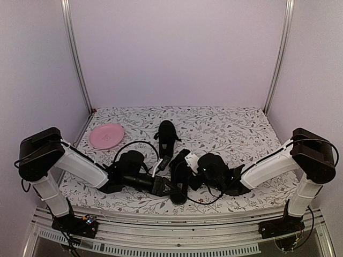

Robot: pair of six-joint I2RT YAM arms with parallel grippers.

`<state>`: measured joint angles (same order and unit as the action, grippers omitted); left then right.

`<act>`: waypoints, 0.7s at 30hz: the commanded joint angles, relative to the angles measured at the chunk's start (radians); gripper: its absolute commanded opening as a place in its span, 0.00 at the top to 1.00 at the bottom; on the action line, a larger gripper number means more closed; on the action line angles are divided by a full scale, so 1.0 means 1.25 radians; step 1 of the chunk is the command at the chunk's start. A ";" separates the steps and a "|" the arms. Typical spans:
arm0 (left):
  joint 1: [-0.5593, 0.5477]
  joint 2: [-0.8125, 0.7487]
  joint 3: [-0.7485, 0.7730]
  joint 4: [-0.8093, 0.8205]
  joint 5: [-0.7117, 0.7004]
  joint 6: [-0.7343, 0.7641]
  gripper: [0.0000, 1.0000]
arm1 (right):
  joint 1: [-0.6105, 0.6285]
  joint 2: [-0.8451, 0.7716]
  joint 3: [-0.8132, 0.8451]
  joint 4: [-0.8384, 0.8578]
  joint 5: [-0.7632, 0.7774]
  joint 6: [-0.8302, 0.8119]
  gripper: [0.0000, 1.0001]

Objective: Tie the shoes
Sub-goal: Cross the shoelace over the shoelace.

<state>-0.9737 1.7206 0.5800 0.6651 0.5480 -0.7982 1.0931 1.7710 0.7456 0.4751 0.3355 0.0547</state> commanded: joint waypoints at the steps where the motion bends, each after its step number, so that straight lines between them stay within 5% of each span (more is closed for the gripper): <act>1: 0.002 -0.065 -0.027 0.008 -0.045 0.000 0.55 | -0.016 -0.046 -0.031 -0.005 -0.117 0.006 0.98; 7: 0.086 -0.137 -0.001 -0.111 -0.202 0.022 0.60 | -0.029 -0.062 -0.040 0.000 -0.152 0.012 0.98; 21: 0.123 0.087 0.308 -0.314 -0.126 0.148 0.52 | -0.048 -0.052 -0.035 0.026 -0.163 0.040 0.98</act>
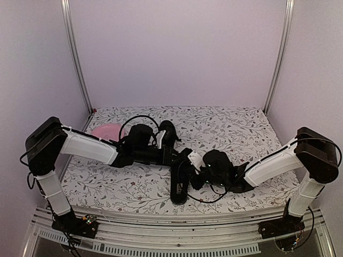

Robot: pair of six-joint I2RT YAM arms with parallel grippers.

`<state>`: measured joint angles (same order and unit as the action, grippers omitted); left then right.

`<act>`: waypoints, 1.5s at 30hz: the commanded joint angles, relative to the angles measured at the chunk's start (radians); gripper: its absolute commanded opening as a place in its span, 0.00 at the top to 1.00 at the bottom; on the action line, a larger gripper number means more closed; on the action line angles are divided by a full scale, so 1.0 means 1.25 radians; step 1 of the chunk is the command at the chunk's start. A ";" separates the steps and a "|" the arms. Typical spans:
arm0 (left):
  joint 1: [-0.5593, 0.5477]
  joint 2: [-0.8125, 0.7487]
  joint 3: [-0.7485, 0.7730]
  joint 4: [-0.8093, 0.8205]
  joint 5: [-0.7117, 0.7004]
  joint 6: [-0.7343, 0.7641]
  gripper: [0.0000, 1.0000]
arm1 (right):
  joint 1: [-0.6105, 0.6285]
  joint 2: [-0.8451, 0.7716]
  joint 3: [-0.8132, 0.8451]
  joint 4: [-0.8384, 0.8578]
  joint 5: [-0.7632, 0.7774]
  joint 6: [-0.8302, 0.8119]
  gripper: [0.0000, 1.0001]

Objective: Tie the shoes
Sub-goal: Cross the shoelace over the shoelace.

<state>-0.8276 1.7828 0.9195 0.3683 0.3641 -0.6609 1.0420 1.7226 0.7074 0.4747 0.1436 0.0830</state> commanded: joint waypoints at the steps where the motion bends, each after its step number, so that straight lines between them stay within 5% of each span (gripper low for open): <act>1: 0.006 0.048 0.044 -0.083 0.022 0.038 0.52 | -0.008 -0.014 -0.006 0.028 -0.011 0.019 0.98; 8: 0.005 0.065 0.049 -0.107 0.012 0.036 0.54 | -0.011 -0.014 -0.010 0.036 -0.013 0.023 0.98; 18: 0.005 0.035 0.006 -0.021 0.053 0.011 1.00 | -0.018 -0.015 0.000 0.052 -0.032 0.049 0.98; 27: -0.001 -0.062 -0.107 0.099 0.036 -0.017 1.00 | -0.020 0.030 0.025 0.104 -0.080 0.084 0.98; 45: -0.076 -0.051 -0.199 0.290 0.065 -0.074 1.00 | -0.071 0.143 0.063 0.276 -0.177 0.118 0.98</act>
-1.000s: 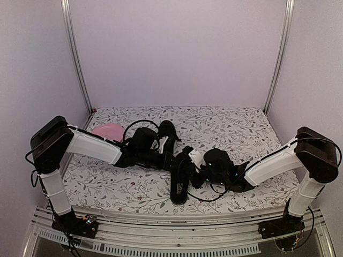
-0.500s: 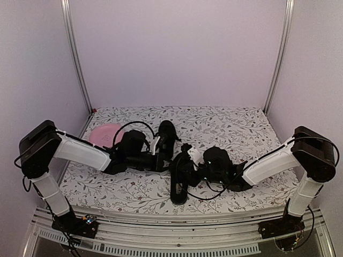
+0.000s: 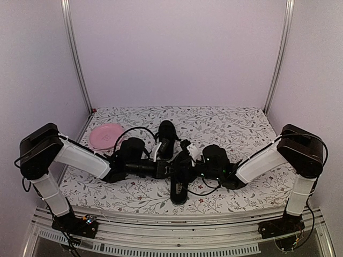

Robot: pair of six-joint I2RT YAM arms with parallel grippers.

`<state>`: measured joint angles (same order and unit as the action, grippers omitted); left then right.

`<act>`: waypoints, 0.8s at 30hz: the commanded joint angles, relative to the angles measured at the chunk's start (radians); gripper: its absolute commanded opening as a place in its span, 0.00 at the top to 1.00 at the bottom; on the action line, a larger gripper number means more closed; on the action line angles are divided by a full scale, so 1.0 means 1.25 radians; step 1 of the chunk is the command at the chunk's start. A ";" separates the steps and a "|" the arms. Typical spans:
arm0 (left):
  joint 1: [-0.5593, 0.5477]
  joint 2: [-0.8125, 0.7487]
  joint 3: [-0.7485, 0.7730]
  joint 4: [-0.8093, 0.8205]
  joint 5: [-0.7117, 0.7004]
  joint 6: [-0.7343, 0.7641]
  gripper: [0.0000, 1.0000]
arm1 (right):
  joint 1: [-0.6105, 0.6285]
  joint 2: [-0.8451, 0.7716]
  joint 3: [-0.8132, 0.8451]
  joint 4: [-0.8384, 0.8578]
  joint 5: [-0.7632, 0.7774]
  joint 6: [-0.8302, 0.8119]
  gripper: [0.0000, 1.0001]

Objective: Tie the shoes
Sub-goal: Cross the shoelace over the shoelace.

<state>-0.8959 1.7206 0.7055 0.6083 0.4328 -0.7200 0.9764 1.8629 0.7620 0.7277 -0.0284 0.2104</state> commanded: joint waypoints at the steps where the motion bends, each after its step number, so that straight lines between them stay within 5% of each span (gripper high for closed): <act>1: -0.023 0.003 -0.032 0.109 0.007 -0.034 1.00 | -0.019 0.035 0.022 0.080 -0.052 0.017 0.98; 5: -0.024 0.012 -0.030 0.102 -0.007 -0.045 0.98 | -0.031 0.042 0.004 0.123 -0.126 0.026 0.98; 18: -0.002 -0.148 -0.098 -0.034 -0.200 0.002 0.55 | -0.054 0.020 -0.053 0.158 -0.198 0.061 0.98; 24: 0.020 -0.116 -0.087 -0.100 -0.234 -0.057 0.62 | -0.055 0.021 -0.052 0.158 -0.196 0.062 0.98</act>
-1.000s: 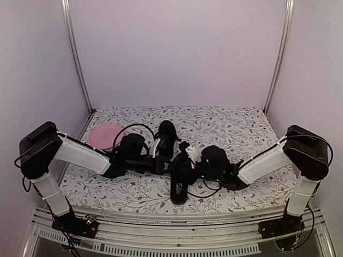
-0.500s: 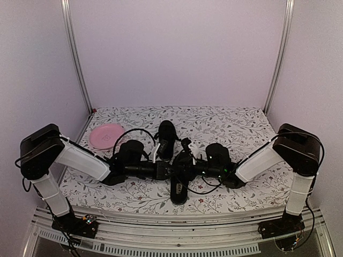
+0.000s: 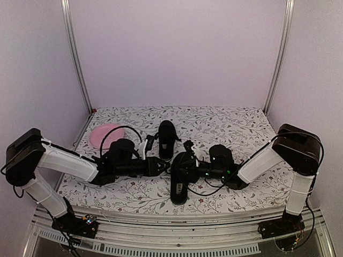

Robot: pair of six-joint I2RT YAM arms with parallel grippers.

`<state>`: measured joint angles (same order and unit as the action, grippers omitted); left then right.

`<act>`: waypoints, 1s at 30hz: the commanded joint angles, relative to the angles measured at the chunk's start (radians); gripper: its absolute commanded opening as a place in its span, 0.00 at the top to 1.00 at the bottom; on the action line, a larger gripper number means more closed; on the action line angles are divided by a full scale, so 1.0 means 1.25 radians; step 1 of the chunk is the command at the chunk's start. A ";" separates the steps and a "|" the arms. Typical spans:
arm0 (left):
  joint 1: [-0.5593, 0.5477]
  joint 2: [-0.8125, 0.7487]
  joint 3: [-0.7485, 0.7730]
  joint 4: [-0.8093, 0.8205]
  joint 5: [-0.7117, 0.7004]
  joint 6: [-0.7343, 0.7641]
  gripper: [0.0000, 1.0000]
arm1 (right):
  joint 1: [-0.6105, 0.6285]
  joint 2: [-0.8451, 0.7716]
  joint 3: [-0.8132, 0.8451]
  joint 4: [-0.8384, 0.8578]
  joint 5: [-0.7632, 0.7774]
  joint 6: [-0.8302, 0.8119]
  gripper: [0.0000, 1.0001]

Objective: Tie the shoes
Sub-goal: Cross the shoelace over the shoelace.

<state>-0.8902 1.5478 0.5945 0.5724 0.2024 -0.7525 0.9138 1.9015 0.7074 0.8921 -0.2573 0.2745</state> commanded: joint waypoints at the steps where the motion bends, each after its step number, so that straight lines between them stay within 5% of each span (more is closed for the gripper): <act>1: 0.019 0.033 0.008 -0.083 -0.052 -0.040 0.65 | -0.006 -0.012 -0.010 0.025 -0.012 0.011 0.98; 30: 0.029 0.239 0.084 0.203 0.183 -0.014 0.64 | -0.011 -0.022 -0.018 0.030 0.016 0.027 0.98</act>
<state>-0.8635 1.8091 0.6788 0.7540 0.3820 -0.7856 0.9081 1.9011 0.6979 0.8989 -0.2451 0.2958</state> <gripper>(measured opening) 0.364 0.023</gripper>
